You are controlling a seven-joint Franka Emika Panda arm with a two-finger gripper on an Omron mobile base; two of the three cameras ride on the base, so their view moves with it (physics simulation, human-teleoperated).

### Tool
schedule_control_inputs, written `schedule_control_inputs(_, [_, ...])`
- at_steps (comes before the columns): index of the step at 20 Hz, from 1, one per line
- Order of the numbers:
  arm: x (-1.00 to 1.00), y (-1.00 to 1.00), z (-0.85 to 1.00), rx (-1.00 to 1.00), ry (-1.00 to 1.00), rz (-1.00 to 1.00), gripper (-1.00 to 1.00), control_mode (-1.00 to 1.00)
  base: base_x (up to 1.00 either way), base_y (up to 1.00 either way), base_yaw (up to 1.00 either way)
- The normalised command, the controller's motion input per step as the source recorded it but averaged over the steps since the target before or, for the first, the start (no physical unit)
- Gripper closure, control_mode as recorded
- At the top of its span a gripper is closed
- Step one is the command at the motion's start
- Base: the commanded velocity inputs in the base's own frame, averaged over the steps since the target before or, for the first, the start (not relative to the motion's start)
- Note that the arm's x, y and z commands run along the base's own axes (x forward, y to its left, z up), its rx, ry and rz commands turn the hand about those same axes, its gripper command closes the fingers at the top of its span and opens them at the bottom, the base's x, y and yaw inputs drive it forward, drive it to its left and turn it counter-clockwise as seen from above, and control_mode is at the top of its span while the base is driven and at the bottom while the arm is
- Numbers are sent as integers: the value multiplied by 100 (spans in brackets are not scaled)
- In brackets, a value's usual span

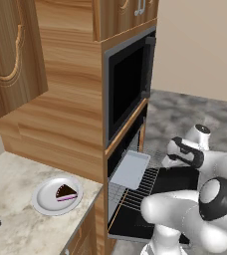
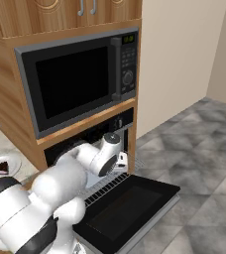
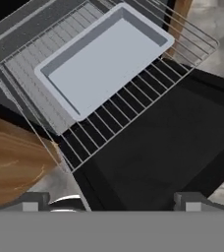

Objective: Take the baked cake out of the oven and place it on the plate for cooling. Then close the oven door.

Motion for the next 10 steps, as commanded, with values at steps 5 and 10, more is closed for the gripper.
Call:
schedule_control_inputs(5, [49,-35,-68,-3,8,-9,-100,-100,0,0,0])
schedule_control_inputs(10, [34,-30,-62,-2,10,-5,-100,-100,0,0,0])
